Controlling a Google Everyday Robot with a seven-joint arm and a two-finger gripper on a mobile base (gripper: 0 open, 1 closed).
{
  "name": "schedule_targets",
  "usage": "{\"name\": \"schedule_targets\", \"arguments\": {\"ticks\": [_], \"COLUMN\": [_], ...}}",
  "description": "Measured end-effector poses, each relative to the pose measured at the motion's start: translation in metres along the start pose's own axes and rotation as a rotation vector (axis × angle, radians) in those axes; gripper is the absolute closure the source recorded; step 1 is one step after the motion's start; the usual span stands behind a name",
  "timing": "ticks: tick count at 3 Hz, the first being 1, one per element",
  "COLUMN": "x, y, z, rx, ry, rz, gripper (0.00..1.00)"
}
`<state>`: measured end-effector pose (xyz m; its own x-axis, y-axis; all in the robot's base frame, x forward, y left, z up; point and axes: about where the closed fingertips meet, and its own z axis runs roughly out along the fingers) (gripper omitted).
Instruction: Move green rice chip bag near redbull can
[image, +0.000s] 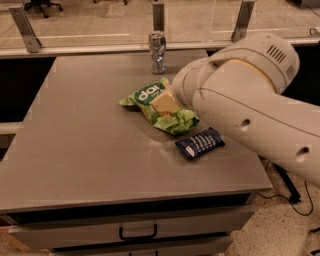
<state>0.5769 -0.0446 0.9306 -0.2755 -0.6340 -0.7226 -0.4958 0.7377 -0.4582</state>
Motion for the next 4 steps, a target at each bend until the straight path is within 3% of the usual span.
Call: {"name": "schedule_targets", "arguments": {"ticks": [1,2,3,4], "x": [0.01,0.019,0.034,0.026], "y": [-0.013,-0.012,-0.011,-0.006], "z": [0.006,-0.014,-0.06,-0.07], "rx": [0.006,0.002,0.05,0.049], "ry": [-0.041,-0.109,-0.199,-0.269], "rz": [0.019,0.087,0.117,0.106], "gripper": [0.0,0.0,0.0,0.0]}}
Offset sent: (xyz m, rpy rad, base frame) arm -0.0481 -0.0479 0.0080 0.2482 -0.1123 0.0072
